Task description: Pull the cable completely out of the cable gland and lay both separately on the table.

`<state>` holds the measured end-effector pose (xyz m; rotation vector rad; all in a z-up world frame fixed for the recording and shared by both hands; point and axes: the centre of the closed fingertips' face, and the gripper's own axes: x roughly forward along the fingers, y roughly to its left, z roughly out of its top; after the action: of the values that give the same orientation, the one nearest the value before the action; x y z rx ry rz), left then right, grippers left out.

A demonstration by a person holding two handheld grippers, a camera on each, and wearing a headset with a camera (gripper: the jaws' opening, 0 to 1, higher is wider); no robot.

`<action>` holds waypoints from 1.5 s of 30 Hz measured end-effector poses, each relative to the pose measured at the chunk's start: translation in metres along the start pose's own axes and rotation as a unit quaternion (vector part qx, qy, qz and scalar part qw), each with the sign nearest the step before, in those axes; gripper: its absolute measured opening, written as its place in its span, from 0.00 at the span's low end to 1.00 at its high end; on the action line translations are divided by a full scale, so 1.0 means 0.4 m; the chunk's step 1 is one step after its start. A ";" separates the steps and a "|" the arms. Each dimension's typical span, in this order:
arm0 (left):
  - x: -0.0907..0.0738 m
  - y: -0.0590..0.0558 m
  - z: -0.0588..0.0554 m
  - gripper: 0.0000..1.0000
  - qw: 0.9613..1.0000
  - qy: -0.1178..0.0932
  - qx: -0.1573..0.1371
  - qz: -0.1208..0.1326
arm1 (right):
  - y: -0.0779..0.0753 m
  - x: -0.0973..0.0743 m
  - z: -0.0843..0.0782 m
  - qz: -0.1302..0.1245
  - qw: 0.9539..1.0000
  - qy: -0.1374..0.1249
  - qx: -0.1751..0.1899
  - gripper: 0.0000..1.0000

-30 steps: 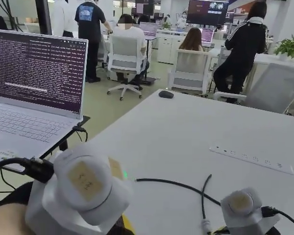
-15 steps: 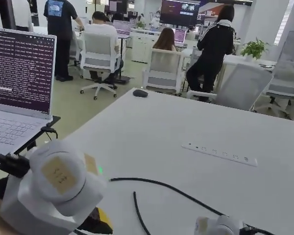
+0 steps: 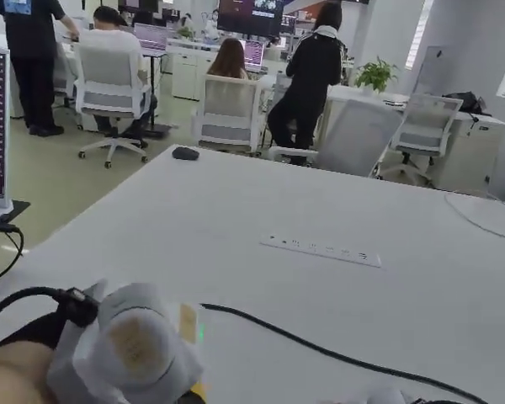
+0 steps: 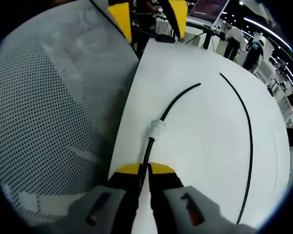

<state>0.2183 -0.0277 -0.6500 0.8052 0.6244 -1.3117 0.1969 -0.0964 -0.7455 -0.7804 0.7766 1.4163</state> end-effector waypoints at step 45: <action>0.023 -0.014 0.050 0.16 0.999 0.000 0.026 -0.043 | 0.008 -0.157 -0.034 -0.097 0.994 0.002 0.059 0.03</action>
<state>0.2136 -0.0496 -0.6465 0.8280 0.6327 -1.4113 0.1931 -0.1419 -0.7000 -0.7472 0.7589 1.1846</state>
